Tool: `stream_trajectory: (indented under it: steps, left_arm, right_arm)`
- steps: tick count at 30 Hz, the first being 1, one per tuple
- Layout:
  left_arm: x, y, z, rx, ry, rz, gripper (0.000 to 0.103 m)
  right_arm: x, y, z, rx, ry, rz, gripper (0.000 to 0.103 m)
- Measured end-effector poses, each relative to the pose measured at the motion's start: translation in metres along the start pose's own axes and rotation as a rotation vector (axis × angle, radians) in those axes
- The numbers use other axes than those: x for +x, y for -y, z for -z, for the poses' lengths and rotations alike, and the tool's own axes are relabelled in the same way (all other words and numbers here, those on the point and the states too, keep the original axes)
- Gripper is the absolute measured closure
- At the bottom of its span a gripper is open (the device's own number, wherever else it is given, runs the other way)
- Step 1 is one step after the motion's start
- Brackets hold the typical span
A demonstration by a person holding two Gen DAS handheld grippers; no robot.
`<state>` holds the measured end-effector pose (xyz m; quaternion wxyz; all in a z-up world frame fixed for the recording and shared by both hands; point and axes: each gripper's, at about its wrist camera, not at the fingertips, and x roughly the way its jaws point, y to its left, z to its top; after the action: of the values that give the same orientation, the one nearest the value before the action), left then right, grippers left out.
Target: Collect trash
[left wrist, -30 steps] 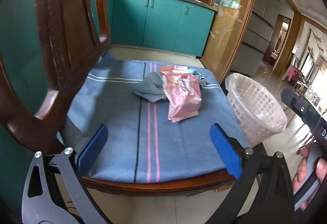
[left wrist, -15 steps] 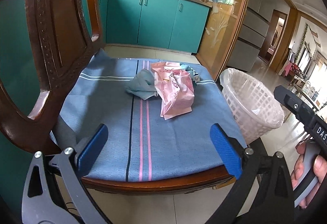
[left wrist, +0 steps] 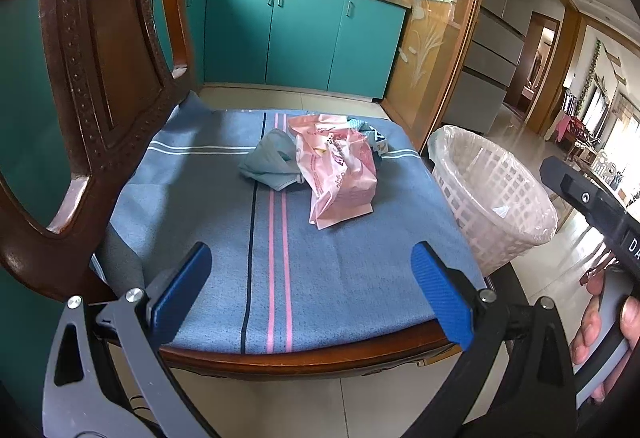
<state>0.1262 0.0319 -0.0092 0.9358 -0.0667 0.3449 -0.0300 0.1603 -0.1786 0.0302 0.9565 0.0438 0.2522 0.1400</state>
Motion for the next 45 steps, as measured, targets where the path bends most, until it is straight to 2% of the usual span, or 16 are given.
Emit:
stream_trajectory:
  steps: [10,16,24,25,27,28,29,30,32,35,36,41,43,45]
  left_arm:
    - [0.024,0.005,-0.001,0.03,-0.027,-0.008,0.004]
    - [0.072,0.017,-0.01,0.1,-0.081,-0.028,0.004]
    - [0.144,0.023,-0.028,0.121,-0.167,-0.025,0.007]
    - [0.15,0.023,-0.029,0.12,-0.178,-0.019,0.013]
    - [0.16,0.021,-0.028,0.1,-0.217,0.019,0.047]
    - [0.163,0.021,-0.027,0.088,-0.246,0.055,0.076]
    - [0.162,0.019,-0.026,0.08,-0.256,0.082,0.084]
    - [0.156,0.02,-0.024,0.087,-0.239,0.088,0.091]
    - [0.137,0.022,-0.022,0.113,-0.215,0.108,0.096]
    - [0.094,0.017,-0.025,0.11,-0.14,0.109,0.097]
    - [0.071,0.013,-0.028,0.098,-0.093,0.105,0.097]
    - [-0.034,-0.014,-0.038,0.048,0.165,0.044,0.097]
    - [-0.056,-0.023,-0.034,0.043,0.23,-0.004,0.097]
    - [-0.068,-0.027,-0.028,0.031,0.257,-0.037,0.097]
  right_arm:
    - [0.0,0.001,0.001,0.01,-0.002,-0.006,0.01]
    - [0.001,0.003,0.0,0.022,-0.005,-0.01,0.01]
    - [0.007,0.007,-0.004,0.049,-0.024,-0.01,0.01]
    - [0.007,0.006,-0.004,0.053,-0.027,-0.013,0.01]
    - [0.009,0.004,-0.004,0.054,-0.029,-0.017,0.01]
    - [0.01,0.003,-0.003,0.05,-0.031,-0.016,0.01]
    - [0.011,0.002,-0.003,0.047,-0.034,-0.016,0.01]
    - [0.012,0.002,-0.002,0.047,-0.037,-0.015,0.01]
    - [0.013,0.004,-0.002,0.048,-0.04,-0.012,0.01]
    - [0.017,0.007,-0.002,0.054,-0.042,-0.002,0.01]
    - [0.02,0.007,-0.002,0.056,-0.047,0.0,0.01]
    - [0.05,-0.002,-0.01,0.016,-0.078,0.008,0.01]
    - [0.077,-0.008,-0.015,-0.01,-0.113,0.014,0.01]
    - [0.112,-0.015,-0.021,-0.008,-0.157,0.012,0.01]
